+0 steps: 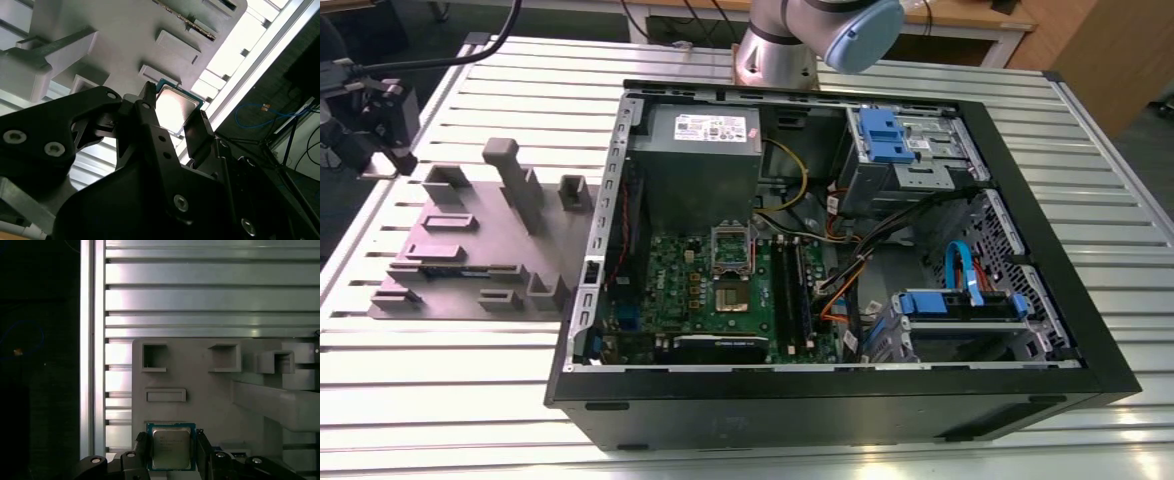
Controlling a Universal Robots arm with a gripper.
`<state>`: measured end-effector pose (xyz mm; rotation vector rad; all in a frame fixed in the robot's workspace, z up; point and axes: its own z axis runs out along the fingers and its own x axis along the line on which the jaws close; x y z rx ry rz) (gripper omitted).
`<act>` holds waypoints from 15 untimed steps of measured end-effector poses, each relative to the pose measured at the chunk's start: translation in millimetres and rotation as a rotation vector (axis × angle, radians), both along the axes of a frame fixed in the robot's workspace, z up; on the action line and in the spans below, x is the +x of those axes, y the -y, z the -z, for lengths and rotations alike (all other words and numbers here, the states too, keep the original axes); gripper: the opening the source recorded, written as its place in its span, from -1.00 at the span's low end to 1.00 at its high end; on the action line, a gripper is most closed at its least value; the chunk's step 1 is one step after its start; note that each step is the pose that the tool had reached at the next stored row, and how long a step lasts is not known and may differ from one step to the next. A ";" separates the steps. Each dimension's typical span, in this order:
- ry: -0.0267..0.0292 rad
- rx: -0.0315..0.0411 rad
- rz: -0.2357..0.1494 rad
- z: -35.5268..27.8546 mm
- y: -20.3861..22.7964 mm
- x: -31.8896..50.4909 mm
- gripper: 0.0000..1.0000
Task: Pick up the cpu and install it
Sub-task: 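Pick up the cpu and move it towards the insertion slot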
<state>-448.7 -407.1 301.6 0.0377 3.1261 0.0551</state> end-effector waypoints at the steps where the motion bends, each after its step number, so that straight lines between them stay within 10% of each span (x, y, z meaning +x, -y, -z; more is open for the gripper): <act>1: 0.0001 0.0000 0.000 -0.2 0.0 0.0 -0.06; 15: 0.0000 0.0000 0.000 -5.9 0.0 0.0 -0.06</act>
